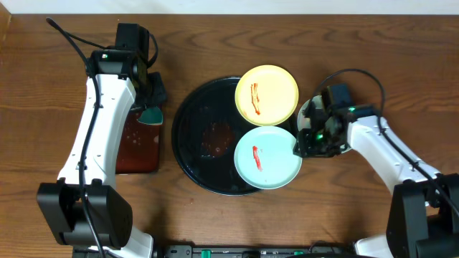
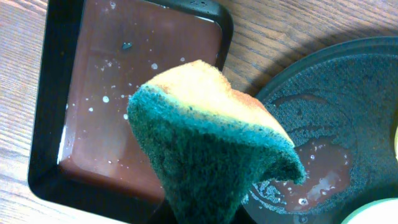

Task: Clean dirty plates on tray and stack at the side
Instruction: 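Move the right gripper back and grip the lower light-blue plate rim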

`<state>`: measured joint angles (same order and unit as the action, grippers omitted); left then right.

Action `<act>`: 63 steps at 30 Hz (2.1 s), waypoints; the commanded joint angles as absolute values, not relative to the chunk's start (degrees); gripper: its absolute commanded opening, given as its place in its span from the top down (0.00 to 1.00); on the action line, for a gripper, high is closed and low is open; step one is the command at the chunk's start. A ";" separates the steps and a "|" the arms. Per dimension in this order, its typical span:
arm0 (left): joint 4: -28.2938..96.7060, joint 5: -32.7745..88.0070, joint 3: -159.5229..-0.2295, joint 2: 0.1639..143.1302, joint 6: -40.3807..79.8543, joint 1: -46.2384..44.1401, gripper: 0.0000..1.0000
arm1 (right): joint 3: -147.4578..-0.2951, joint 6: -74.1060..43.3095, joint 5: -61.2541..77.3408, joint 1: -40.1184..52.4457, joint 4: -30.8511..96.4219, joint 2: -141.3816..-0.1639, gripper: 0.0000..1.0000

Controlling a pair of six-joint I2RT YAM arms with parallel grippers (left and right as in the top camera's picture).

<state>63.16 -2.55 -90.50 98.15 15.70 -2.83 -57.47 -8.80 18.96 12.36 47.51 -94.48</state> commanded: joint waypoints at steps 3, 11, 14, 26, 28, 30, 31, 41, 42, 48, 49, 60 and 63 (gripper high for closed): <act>63.40 -3.44 -90.11 98.48 16.43 -2.74 0.92 | -56.49 -13.61 16.38 15.33 46.22 -93.89 0.66; 63.37 -3.46 -90.11 98.48 16.40 -2.74 0.92 | -53.91 -20.56 12.60 17.47 45.39 -93.89 0.75; 63.40 -3.46 -90.11 98.48 16.40 -2.74 0.92 | -53.06 -21.80 12.01 17.47 45.30 -93.89 0.83; 63.40 -3.44 -90.11 98.48 16.40 -2.74 0.92 | -57.45 -23.51 15.97 21.12 43.07 -92.18 0.99; 63.40 -3.44 -90.11 98.48 16.43 -2.74 0.92 | -59.05 -26.33 16.16 23.64 41.60 -92.14 0.99; 63.40 -3.44 -90.11 98.48 16.43 -2.74 0.92 | -59.24 -31.92 16.51 26.24 38.79 -92.14 0.99; 63.40 -3.44 -90.11 98.48 16.43 -2.74 0.92 | -59.24 -36.77 15.25 28.84 36.27 -92.33 0.99; 63.44 -3.42 -90.11 98.48 16.43 -2.74 0.92 | -59.24 -49.84 5.39 37.56 26.17 -98.39 0.99; 63.44 -3.42 -90.11 98.48 16.43 -2.74 0.92 | -59.24 -49.87 5.39 37.60 25.78 -98.98 0.99; 63.48 -3.42 -90.11 98.48 16.43 -2.74 0.92 | -59.24 -49.67 6.72 37.60 24.34 -104.03 0.99; 63.48 -3.42 -90.11 98.48 16.43 -2.74 0.92 | -59.24 -49.63 7.11 37.60 24.10 -104.55 0.95; 63.48 3.60 -90.11 98.48 14.13 -2.94 0.92 | -59.75 -42.00 8.47 34.72 23.33 -105.06 0.70; 63.90 5.82 -90.11 98.48 13.80 -2.96 0.92 | -59.75 -37.67 9.41 33.32 22.11 -105.14 0.70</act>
